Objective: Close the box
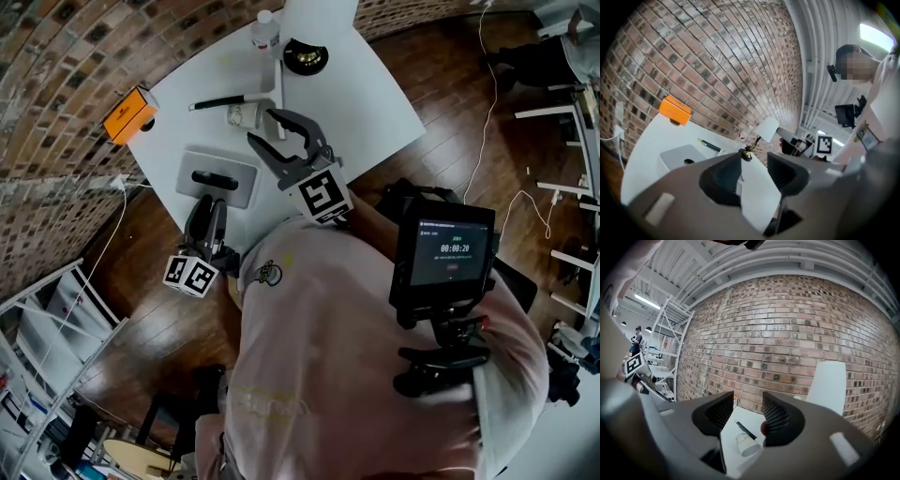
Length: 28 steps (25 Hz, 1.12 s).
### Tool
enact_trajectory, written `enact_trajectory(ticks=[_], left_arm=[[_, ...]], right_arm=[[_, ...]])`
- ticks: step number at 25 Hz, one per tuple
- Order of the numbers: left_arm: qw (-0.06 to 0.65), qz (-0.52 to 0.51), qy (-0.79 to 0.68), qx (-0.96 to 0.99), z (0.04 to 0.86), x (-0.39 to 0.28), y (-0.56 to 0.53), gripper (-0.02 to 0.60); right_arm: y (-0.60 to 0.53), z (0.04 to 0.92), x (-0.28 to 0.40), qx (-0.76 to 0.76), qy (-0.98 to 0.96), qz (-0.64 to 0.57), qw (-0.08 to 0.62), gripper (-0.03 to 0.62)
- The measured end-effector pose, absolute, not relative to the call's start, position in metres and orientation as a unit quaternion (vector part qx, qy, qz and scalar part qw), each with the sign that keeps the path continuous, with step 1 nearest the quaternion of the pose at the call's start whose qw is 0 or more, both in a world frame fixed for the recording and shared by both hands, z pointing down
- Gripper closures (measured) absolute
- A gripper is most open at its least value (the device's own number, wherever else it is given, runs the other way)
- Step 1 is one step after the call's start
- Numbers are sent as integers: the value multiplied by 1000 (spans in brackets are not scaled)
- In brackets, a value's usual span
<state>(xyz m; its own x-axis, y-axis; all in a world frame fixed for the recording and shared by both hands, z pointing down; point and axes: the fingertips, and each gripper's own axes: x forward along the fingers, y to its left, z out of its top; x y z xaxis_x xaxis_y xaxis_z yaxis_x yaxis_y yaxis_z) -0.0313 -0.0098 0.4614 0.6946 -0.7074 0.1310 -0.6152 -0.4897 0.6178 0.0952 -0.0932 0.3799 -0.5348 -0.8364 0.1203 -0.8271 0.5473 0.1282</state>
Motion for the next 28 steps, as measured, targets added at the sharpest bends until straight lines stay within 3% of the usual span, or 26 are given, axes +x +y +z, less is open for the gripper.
enact_trajectory(ticks=[5, 18, 28], left_arm=[[327, -75, -403, 851, 462, -45, -9, 431], [334, -85, -467, 815, 482, -96, -7, 431], [351, -72, -462, 811, 492, -82, -3, 431]], right_arm=[[-99, 380, 79, 458, -884, -38, 84, 434], [-126, 399, 14, 391, -916, -35, 86, 434], [-132, 409, 34, 411, -907, -19, 92, 431]])
